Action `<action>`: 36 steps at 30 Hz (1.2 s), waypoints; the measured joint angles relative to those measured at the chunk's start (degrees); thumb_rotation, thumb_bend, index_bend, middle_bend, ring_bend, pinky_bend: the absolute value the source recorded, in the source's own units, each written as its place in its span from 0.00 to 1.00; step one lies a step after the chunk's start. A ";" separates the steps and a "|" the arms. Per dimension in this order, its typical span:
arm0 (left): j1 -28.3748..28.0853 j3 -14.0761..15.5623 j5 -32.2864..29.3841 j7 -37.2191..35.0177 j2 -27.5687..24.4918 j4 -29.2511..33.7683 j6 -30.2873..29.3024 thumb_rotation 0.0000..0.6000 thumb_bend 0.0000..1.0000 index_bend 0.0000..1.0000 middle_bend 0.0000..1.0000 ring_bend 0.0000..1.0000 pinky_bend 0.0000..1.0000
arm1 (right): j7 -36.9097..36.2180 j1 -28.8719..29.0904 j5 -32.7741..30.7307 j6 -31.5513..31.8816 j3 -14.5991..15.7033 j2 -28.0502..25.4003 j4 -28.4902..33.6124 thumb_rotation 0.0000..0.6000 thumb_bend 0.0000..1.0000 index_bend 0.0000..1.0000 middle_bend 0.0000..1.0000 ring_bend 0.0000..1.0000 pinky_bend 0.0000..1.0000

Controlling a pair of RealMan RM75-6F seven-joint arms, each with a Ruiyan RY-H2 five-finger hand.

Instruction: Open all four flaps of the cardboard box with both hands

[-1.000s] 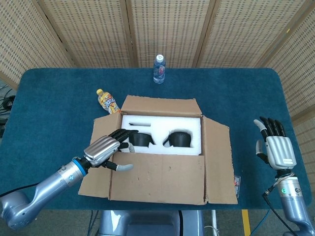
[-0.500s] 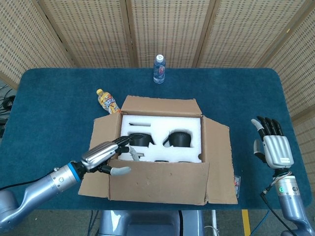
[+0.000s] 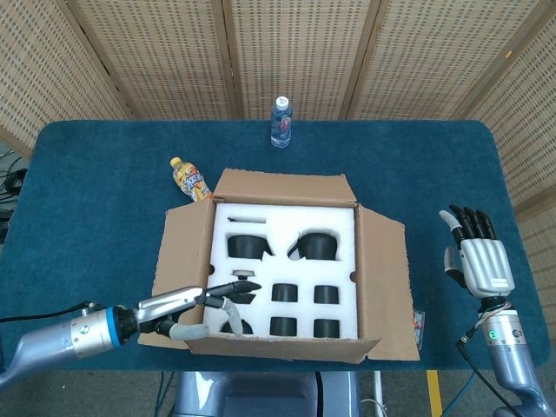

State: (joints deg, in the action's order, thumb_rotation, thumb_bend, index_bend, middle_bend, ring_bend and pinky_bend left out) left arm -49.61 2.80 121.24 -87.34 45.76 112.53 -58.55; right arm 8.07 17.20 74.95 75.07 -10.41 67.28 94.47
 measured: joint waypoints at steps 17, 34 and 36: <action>-5.35 14.31 11.14 -11.34 -0.91 -9.29 -14.64 0.16 0.20 0.40 0.01 0.00 0.00 | 0.18 0.12 -0.13 0.10 -0.07 -0.10 0.37 1.00 0.72 0.12 0.08 0.00 0.01; -4.80 14.79 2.48 0.90 -1.23 -8.22 -12.13 0.15 0.27 0.40 0.01 0.00 0.00 | -0.48 -0.10 -0.22 -0.18 0.35 -0.10 -0.35 1.00 0.72 0.12 0.08 0.00 0.01; -3.90 14.30 0.20 5.52 -1.40 -7.95 -11.14 0.25 0.29 0.40 0.01 0.00 0.00 | -0.38 -0.10 -0.31 -0.34 0.45 -0.06 -0.49 1.00 0.72 0.12 0.08 0.00 0.01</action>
State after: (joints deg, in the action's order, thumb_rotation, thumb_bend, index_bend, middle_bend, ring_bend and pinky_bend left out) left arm -53.51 17.09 121.44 -81.81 44.36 104.57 -69.69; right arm 7.68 17.10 74.64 74.74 -9.96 67.22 93.98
